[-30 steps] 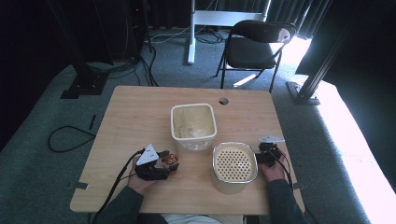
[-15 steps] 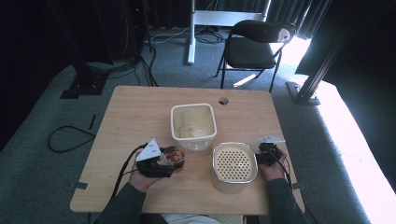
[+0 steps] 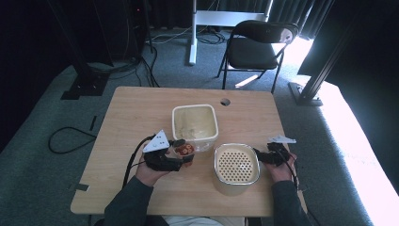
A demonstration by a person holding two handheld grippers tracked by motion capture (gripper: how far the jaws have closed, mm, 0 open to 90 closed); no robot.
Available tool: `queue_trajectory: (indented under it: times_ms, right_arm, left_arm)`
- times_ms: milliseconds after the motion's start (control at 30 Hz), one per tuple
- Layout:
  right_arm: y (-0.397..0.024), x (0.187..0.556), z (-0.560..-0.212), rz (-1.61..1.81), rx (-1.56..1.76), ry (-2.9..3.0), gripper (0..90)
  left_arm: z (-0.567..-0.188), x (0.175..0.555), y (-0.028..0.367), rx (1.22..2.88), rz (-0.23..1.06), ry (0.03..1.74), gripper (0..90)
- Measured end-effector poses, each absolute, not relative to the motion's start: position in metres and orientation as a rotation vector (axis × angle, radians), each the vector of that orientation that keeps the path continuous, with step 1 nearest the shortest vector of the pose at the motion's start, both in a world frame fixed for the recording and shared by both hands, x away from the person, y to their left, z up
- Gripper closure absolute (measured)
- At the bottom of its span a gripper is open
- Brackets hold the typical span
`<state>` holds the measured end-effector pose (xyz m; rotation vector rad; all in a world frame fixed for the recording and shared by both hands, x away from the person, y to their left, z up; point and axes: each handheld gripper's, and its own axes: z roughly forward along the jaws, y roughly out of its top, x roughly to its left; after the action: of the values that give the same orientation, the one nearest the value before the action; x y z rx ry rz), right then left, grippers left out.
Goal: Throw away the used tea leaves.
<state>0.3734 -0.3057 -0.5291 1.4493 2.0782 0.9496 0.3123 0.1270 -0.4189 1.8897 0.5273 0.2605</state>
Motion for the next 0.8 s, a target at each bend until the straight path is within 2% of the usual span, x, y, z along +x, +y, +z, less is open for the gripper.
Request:
queue_trajectory:
  times_ms: [167,367,667,800]
  right_arm:
    - [-0.310,0.367,-0.514,1.018,1.429,2.057,25.8]
    - [-0.310,0.360,-0.498,1.069,1.397,2.058,20.8]
    - [-0.311,0.350,-0.473,1.134,1.341,2.045,19.7]
    - [-0.311,0.346,-0.466,1.157,1.299,2.033,22.0]
  left_arm:
    - [-0.406,0.316,0.119,1.878,0.251,0.499,34.6]
    - [-0.388,0.322,0.104,1.874,0.251,0.448,34.6]
    - [-0.368,0.337,0.084,1.866,0.246,0.414,34.7]
    - [-0.360,0.348,0.073,1.868,0.266,0.400,34.7]
